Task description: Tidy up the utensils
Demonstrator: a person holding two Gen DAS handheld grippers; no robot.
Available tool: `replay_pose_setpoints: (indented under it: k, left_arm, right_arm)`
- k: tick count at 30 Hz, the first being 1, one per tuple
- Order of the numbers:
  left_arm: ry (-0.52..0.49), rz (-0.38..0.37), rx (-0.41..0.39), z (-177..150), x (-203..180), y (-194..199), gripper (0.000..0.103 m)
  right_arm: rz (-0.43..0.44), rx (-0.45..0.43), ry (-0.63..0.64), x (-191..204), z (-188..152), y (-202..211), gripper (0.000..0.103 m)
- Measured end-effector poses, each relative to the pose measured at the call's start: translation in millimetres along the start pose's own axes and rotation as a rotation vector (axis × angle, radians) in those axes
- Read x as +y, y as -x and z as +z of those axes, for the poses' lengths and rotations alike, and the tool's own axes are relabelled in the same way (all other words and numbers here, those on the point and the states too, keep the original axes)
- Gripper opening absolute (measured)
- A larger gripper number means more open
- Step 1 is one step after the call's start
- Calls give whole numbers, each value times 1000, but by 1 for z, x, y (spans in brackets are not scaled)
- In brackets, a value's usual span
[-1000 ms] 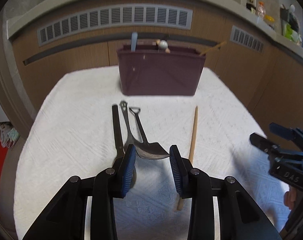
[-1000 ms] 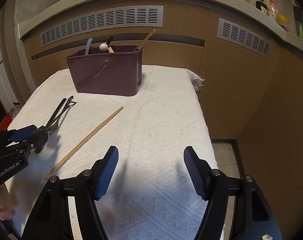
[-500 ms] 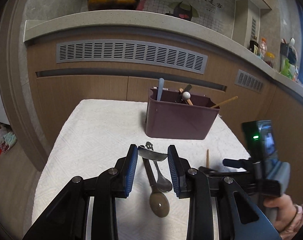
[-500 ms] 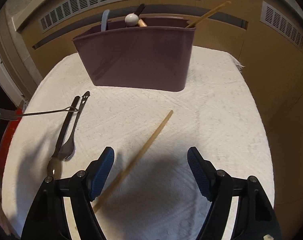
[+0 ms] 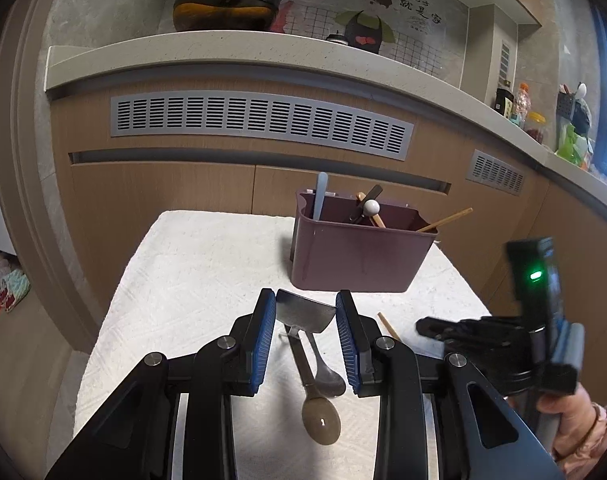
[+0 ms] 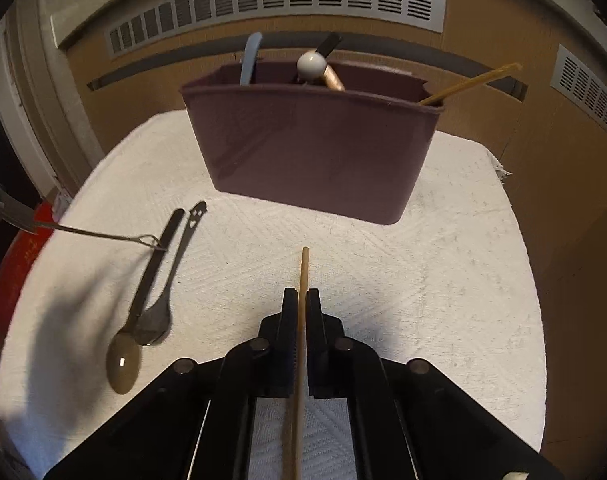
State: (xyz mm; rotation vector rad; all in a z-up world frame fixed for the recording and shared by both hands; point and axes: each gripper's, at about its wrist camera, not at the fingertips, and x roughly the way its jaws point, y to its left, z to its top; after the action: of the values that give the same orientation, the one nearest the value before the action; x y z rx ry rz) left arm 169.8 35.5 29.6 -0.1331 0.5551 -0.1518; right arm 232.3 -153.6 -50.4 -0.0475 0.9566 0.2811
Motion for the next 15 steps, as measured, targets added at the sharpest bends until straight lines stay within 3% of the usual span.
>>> replay_pose_setpoints:
  k: [2, 3, 4, 8, 12, 15]
  left_arm:
    - [1, -8, 4, 2, -2, 3, 29]
    - [-2, -12, 5, 4, -3, 4, 12]
    - [-5, -13, 8, 5, -4, 5, 10]
    - [-2, -15, 10, 9, -6, 7, 10]
    - [18, -11, 29, 7, -2, 2, 10]
    - [25, 3, 47, 2, 5, -1, 10]
  right_arm:
    - [21, -42, -20, -8, -1, 20, 2]
    - [28, -60, -24, -11, -1, 30, 2]
    - [34, -78, -28, -14, -2, 39, 2]
    - [48, -57, 4, -16, 3, 49, 3]
    - [37, 14, 1, -14, -2, 22, 7]
    - [30, 72, -13, -13, -6, -3, 21]
